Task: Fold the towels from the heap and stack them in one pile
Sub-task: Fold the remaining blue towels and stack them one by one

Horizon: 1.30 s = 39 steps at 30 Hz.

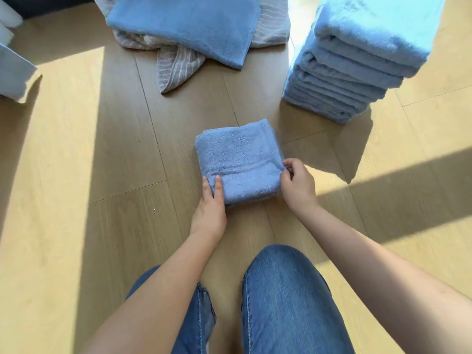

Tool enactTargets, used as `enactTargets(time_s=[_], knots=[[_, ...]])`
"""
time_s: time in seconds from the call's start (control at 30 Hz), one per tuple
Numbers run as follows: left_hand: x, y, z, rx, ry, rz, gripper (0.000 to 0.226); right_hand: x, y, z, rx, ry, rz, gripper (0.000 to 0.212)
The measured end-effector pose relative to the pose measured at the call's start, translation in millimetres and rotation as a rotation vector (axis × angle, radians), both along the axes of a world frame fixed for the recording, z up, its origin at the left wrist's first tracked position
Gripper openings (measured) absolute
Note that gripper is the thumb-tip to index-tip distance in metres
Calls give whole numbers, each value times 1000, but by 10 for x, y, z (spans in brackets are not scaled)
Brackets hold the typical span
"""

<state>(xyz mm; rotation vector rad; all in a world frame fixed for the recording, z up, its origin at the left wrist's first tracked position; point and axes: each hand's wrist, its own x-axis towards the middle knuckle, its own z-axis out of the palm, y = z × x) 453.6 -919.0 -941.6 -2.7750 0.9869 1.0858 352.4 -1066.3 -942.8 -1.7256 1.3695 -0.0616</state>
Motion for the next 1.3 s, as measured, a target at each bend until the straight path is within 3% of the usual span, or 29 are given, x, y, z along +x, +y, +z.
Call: enactTargets(time_s=[0.1,0.17,0.27,0.37,0.5,0.57,0.77,0.87,1.13,1.3], knots=[[-101,89,-21,-18,70,70,78,-89,61,-110,39,134,77,35],[-120,118,-62,-144,167,240,77,-100,35,-158,167,119,-12,37],[-41,66,-102,-457,355,750,62,-5,14,-134,368,-35,-166,37],[59,39,-109,-532,584,1161,52,59,54,-113,533,-107,-238,37],[120,121,-32,-536,729,1322,9,45,172,-67,709,-89,-253,39],[125,202,14,-549,735,1384,12,12,248,-53,743,-90,-268,36],[96,383,140,-606,773,1441,11,-17,493,129,695,-141,-283,28],[139,338,268,-667,769,1363,11,29,442,339,608,-208,-218,26],[500,-656,1401,-1020,671,898,8,151,-338,1465,152,-485,-82,49],[578,-1622,2064,-1158,694,548,17,17,-1131,2067,-131,-687,-171,60]])
